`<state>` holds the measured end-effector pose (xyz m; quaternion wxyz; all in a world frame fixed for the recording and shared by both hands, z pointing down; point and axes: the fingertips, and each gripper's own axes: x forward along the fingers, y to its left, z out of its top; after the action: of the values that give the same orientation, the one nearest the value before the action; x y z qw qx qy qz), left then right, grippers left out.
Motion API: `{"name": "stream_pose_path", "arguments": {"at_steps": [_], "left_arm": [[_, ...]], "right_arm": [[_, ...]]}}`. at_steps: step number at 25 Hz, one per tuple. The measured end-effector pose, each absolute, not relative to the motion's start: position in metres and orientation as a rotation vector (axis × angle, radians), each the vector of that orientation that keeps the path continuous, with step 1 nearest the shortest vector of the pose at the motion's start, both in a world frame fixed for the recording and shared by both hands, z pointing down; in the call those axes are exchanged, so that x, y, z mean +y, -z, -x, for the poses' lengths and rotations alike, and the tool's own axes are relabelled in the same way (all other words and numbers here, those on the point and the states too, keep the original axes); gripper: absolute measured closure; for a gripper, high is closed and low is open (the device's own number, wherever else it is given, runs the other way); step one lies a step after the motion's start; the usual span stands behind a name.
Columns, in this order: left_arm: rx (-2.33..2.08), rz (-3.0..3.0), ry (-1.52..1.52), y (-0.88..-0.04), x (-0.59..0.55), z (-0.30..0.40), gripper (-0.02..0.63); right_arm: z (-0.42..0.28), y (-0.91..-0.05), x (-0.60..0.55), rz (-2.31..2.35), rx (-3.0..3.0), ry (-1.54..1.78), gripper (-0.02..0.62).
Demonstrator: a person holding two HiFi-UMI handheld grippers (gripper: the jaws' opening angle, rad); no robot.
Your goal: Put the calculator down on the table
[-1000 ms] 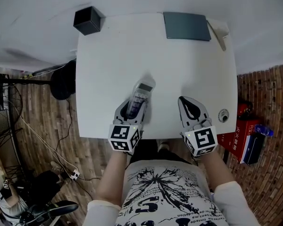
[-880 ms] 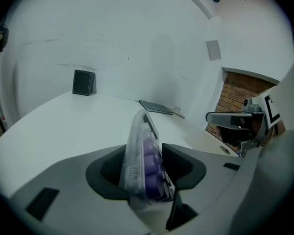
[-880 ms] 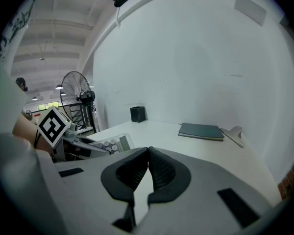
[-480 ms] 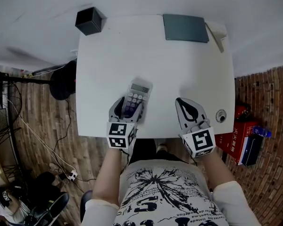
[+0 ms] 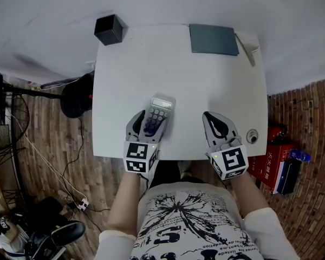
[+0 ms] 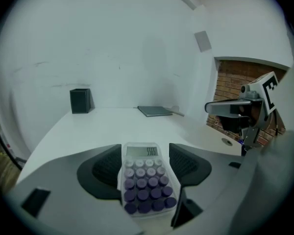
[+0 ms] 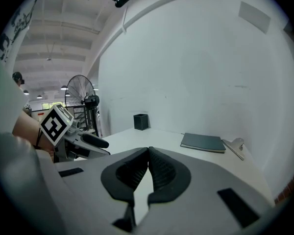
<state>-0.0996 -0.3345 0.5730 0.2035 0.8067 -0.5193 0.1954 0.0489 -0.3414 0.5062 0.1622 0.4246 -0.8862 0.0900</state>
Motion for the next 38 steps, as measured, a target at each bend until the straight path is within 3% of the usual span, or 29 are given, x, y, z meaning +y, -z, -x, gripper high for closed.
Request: {"name": "stream_pose_path", "arguments": {"at_steps": [4, 15, 38], "left_arm": [[-1.459, -2.372, -0.507, -0.526, -0.337, 0.092, 0.327], [-1.572, -2.579, -0.317, -0.401, -0.321, 0.104, 0.58], [-1.467, -2.727, -0.238, -0.365, -0.317, 0.106, 0.592]], "right_arm": [[-0.05, -0.48, -0.342, -1.248, -2.55, -0.246, 0.58], [-0.057, -0.406, -0.332, -1.349, -2.604, -0.134, 0.58], [-0.044, -0.379, -0.33, -1.351, -2.598, -0.008, 0.581]]}}
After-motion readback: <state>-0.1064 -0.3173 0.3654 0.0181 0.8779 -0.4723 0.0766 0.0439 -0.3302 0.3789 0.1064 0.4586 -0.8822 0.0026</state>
